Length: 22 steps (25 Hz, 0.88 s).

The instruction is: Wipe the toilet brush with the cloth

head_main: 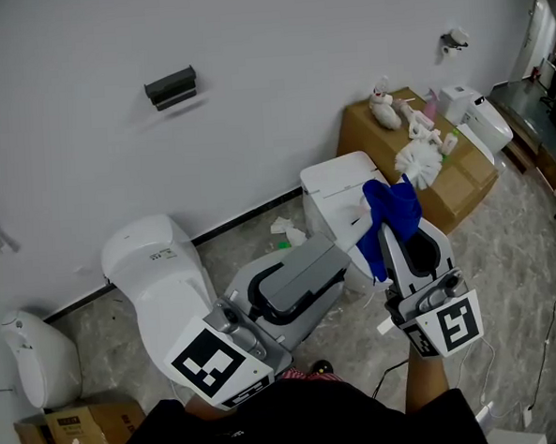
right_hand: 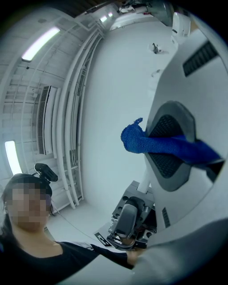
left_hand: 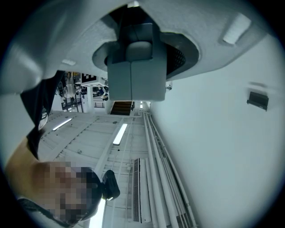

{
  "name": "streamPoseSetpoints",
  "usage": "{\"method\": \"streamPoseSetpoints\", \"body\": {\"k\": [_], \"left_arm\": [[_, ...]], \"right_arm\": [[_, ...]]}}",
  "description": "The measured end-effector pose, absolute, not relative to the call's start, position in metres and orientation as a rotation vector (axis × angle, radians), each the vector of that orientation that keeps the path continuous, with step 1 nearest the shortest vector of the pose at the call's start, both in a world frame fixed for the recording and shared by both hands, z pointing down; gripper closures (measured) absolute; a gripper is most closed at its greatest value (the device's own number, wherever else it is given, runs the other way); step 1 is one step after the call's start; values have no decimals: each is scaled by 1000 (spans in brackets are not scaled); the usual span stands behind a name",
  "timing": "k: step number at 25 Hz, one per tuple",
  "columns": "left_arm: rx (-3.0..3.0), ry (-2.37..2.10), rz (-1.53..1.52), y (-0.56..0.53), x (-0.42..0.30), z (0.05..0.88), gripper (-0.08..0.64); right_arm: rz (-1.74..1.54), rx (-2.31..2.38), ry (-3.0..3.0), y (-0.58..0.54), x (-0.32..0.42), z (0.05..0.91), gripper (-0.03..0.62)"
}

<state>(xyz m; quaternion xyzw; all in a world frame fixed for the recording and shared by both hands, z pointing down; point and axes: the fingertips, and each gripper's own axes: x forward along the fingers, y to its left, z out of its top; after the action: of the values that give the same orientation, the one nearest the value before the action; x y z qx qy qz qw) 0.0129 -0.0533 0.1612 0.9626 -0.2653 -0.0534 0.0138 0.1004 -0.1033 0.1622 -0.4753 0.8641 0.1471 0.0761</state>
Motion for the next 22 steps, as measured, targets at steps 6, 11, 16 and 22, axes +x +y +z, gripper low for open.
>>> {"method": "streamPoseSetpoints", "body": {"k": [6, 11, 16, 22], "left_arm": [[2987, -821, -165, -52, 10, 162, 371], [2992, -809, -152, -49, 11, 165, 370], [2989, -811, -143, -48, 14, 167, 370], [2995, -797, -124, -45, 17, 168, 370]], "right_arm": [[425, -1457, 2587, -108, 105, 165, 523], [412, -1498, 2578, -112, 115, 170, 523], [399, -1534, 2570, -117, 124, 174, 523], [394, -1590, 2547, -123, 140, 180, 523]]}}
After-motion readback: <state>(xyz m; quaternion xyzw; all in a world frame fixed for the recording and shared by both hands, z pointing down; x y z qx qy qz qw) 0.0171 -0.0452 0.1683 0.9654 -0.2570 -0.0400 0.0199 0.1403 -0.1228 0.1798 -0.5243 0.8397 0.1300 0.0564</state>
